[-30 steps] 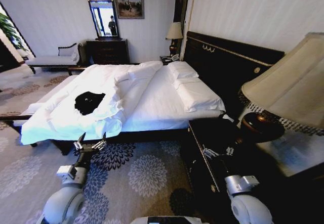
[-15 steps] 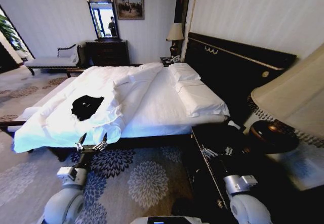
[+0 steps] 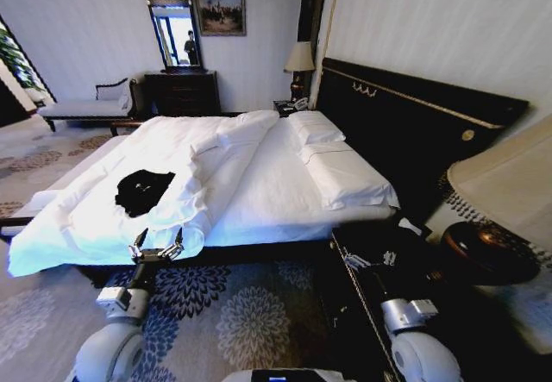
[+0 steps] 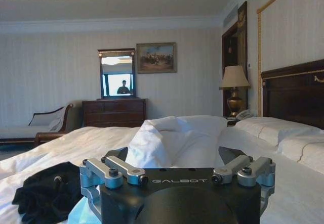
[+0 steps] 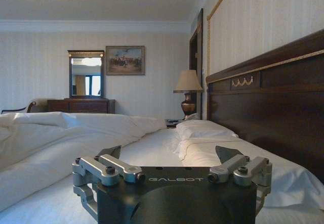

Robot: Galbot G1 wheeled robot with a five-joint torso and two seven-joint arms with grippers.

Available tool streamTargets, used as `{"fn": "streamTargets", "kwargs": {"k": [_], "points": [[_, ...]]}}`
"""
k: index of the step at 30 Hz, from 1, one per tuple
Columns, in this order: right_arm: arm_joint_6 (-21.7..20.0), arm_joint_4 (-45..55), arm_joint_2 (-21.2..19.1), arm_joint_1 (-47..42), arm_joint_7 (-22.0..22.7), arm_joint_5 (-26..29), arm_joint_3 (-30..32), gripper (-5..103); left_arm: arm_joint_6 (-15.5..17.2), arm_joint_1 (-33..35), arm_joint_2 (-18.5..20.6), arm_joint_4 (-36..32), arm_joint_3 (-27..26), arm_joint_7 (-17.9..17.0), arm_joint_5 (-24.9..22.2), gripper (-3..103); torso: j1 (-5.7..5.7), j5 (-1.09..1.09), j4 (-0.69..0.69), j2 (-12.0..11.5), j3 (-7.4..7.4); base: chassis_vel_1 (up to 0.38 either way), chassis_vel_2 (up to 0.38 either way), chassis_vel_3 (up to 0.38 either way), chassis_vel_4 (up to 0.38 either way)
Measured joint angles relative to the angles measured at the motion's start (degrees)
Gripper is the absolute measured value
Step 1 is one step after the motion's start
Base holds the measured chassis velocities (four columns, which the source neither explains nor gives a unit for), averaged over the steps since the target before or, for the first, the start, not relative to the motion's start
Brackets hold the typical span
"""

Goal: Fold the clothes on the bed.

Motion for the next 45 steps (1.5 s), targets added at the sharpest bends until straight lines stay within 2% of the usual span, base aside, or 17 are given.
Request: {"fn": "streamTargets", "kwargs": {"k": [22,45], "points": [[-0.1,0.2,0.3,0.0,-0.2,-0.5,-0.3,100,-0.3,0.5,0.0,-0.3,-0.3,-0.2,0.0,100,0.02,0.0,0.0,0.0,0.01,-0.137,0.139,0.143,-0.13],[-0.8,0.5,0.1,0.0,-0.2,-0.4,-0.1,100,-0.3,0.0,0.1,-0.4,-0.2,-0.8,0.0,100,0.01,0.0,0.0,0.0,0.0,-0.081,0.081,0.079,-0.075]]}}
